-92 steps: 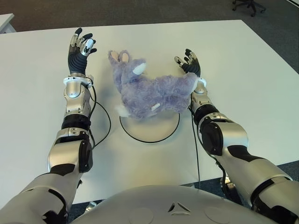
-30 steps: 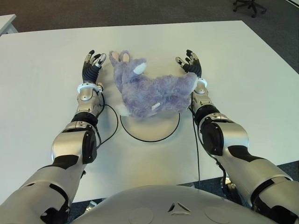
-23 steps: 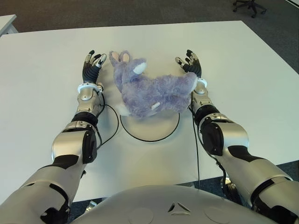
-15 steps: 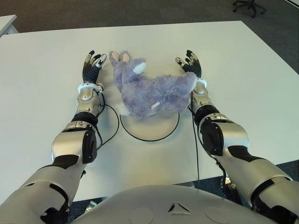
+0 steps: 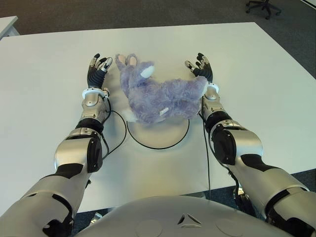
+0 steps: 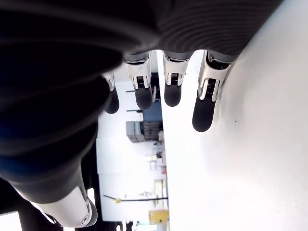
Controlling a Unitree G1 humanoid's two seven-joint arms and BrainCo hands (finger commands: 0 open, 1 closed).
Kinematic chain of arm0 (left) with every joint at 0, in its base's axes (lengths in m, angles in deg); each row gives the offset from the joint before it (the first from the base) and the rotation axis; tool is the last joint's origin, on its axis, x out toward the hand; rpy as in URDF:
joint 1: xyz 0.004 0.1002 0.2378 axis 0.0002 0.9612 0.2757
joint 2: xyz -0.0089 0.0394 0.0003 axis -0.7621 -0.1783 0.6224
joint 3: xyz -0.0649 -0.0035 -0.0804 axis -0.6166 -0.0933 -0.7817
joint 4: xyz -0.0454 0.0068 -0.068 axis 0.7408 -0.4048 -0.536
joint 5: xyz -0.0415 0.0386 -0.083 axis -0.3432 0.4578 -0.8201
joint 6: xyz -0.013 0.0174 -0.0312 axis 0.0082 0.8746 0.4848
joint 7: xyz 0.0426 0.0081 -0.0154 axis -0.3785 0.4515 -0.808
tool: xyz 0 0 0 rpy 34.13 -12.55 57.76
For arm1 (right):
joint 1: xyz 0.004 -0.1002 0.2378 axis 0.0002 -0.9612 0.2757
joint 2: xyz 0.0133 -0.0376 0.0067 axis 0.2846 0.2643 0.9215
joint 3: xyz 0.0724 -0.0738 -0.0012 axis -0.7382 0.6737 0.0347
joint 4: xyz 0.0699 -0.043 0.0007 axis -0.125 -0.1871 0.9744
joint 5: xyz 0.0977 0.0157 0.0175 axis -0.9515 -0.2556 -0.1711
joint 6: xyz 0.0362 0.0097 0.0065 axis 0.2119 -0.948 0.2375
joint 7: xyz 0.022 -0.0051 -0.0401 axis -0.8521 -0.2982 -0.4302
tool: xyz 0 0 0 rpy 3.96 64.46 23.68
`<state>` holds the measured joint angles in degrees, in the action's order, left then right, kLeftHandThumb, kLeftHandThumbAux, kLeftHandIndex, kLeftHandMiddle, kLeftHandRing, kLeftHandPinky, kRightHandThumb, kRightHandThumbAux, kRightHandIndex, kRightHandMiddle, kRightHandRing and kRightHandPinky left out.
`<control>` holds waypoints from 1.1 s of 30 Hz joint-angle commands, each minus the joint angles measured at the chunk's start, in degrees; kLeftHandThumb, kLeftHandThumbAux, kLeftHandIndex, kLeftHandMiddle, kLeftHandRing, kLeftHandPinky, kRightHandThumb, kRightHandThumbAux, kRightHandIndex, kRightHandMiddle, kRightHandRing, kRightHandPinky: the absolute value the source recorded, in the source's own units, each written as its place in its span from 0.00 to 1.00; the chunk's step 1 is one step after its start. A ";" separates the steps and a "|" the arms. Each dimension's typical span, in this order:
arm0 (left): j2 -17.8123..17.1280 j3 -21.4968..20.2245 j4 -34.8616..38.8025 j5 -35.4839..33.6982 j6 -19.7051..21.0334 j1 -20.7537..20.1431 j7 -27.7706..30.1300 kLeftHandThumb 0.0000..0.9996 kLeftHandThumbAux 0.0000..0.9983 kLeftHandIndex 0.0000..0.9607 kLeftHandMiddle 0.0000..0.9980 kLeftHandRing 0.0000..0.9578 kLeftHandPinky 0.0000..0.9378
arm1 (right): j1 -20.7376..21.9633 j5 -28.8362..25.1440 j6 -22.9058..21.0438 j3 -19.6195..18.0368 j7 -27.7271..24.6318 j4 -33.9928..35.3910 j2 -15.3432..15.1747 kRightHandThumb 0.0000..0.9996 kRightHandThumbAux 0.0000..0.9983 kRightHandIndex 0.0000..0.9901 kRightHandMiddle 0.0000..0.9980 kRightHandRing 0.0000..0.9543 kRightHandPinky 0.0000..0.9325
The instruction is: Put the doll into the plate.
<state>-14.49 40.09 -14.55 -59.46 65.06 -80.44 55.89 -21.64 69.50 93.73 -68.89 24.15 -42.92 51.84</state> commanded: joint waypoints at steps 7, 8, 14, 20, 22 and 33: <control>1.35 -0.88 -2.98 -0.63 1.79 5.08 0.70 0.00 0.53 0.04 0.16 0.14 0.12 | -3.72 -0.57 -2.70 -0.54 0.46 -2.40 0.36 0.28 0.77 0.07 0.01 0.00 0.00; 1.35 -0.89 -2.99 -0.58 1.73 5.12 0.71 0.00 0.53 0.05 0.16 0.15 0.14 | -3.72 -0.58 -2.70 -0.55 0.47 -2.40 0.36 0.28 0.77 0.08 0.01 0.00 0.00; 1.42 -0.86 -2.91 -0.31 1.00 5.67 0.77 0.00 0.55 0.08 0.18 0.19 0.19 | -3.74 -0.63 -2.85 -0.57 0.35 -2.37 0.32 0.27 0.78 0.08 0.01 0.00 0.00; 1.33 -0.87 -2.43 -0.26 -0.32 6.60 1.00 0.00 0.56 0.08 0.19 0.19 0.21 | -3.91 -1.04 -2.81 -0.89 -0.23 -2.30 0.26 0.26 0.78 0.08 0.01 0.00 0.03; 1.38 -0.84 -2.20 -0.16 -1.08 7.00 0.74 0.00 0.57 0.08 0.19 0.20 0.22 | -4.08 -1.31 -2.74 -1.18 -0.51 -2.29 0.23 0.26 0.78 0.08 0.02 0.00 0.03; 1.43 0.52 -1.10 1.60 -4.60 8.54 -0.69 0.04 0.59 0.10 0.19 0.21 0.24 | -4.34 -2.28 -2.56 -2.18 -1.14 -2.23 0.41 0.28 0.79 0.09 0.03 0.01 0.06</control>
<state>-14.53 40.15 -13.11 -58.64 58.52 -77.08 56.03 -21.87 67.96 93.74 -70.56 22.97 -42.75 51.79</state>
